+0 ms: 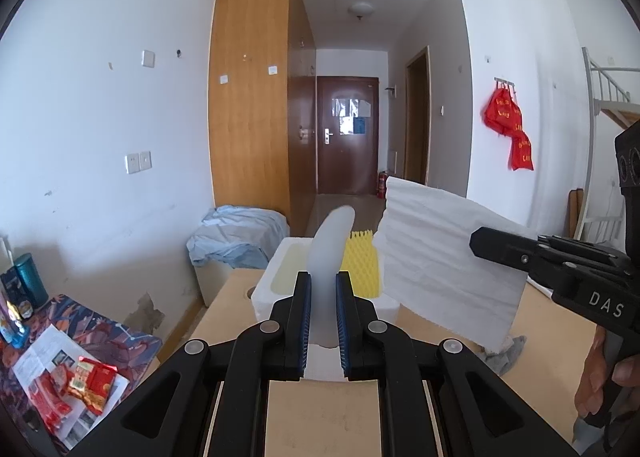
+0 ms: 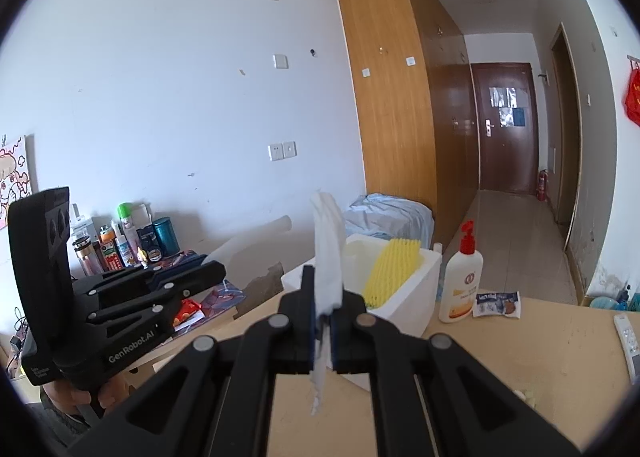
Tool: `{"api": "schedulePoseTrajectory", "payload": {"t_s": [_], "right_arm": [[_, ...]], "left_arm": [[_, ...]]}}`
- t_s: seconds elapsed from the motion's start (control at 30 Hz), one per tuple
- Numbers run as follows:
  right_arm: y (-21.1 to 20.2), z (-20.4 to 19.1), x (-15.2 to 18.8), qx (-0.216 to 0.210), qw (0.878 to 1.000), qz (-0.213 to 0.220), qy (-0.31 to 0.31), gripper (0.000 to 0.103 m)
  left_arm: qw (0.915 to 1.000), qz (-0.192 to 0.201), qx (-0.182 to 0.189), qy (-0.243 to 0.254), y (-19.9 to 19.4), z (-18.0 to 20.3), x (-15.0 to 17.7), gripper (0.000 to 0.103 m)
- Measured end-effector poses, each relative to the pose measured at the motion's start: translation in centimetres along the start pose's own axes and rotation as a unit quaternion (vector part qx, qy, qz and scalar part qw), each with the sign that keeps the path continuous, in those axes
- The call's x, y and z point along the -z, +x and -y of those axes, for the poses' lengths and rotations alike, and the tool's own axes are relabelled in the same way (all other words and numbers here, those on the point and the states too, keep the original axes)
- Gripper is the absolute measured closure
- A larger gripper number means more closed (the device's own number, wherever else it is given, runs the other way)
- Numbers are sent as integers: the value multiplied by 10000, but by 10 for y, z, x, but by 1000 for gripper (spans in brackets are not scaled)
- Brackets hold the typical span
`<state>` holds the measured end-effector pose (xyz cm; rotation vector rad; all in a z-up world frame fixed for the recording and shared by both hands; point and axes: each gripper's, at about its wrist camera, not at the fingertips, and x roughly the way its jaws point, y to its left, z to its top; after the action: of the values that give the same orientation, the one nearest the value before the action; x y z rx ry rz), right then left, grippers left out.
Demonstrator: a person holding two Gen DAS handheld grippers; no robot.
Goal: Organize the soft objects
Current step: 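Carry the foam stick and tissue with both grippers over the white foam box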
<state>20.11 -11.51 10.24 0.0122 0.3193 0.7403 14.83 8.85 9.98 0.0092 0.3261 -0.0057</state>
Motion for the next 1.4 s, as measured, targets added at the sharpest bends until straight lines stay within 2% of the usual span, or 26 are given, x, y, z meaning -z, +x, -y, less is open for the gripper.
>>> {"api": "schedulePoseTrajectory", "payload": {"t_s": [0.5, 0.93, 1.4], "right_arm": [[20, 11, -13, 45, 10000, -38, -20, 95], [60, 28, -30, 102, 9998, -156, -48, 95], [104, 48, -34, 99, 9995, -284, -1, 95]], "left_arm": [[9998, -108, 136, -25, 33, -8, -14, 90], [9992, -292, 258, -110, 84, -21, -26, 90], [9986, -377, 342, -144, 132, -33, -33, 90]]}}
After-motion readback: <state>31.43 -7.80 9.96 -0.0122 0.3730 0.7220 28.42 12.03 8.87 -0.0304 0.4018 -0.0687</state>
